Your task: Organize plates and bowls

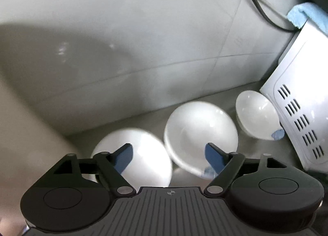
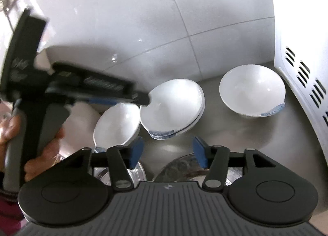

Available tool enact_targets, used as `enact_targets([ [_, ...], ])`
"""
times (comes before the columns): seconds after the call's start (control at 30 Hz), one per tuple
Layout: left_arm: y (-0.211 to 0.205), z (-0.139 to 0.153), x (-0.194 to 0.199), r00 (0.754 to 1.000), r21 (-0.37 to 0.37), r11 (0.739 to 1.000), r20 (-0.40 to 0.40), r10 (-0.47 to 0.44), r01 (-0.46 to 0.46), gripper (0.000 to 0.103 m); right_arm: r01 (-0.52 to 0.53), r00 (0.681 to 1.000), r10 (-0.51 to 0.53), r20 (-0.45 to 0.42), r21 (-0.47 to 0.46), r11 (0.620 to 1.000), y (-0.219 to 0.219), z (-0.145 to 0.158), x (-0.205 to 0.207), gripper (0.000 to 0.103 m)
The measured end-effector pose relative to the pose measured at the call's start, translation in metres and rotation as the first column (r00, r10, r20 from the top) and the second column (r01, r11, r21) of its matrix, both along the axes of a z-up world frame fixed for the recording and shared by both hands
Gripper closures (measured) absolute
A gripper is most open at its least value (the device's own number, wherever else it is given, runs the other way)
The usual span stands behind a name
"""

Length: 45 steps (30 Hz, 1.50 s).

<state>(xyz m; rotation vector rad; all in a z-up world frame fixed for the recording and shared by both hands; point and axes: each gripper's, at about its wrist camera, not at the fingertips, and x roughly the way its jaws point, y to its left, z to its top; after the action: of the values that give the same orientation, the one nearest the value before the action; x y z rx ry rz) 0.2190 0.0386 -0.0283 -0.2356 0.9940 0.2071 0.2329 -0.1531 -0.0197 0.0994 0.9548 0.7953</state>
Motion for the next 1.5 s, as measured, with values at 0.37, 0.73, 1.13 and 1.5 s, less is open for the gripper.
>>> enact_targets([
  [0.37,0.031,0.008,-0.076,0.955,-0.14,0.945,-0.039,0.294,-0.297,0.0,-0.122,0.986,0.128,-0.11,0.061,0.991,0.011,0.027,0.02,0.037],
  [0.73,0.038,-0.003,-0.072,0.911,-0.2,0.89,-0.043,0.409,-0.409,0.0,-0.206,0.951,0.225,-0.215,0.105,0.973,0.075,0.034,0.052,0.039],
  [1.13,0.053,-0.016,-0.072,0.889,-0.249,0.856,-0.056,0.455,-0.453,0.0,-0.257,0.947,0.255,-0.197,0.016,0.966,0.122,0.006,0.067,0.061],
  [1.5,0.055,-0.021,-0.06,0.888,-0.249,0.854,-0.075,0.454,-0.458,0.0,-0.341,0.938,0.33,-0.107,-0.107,0.934,0.155,-0.002,0.064,0.065],
])
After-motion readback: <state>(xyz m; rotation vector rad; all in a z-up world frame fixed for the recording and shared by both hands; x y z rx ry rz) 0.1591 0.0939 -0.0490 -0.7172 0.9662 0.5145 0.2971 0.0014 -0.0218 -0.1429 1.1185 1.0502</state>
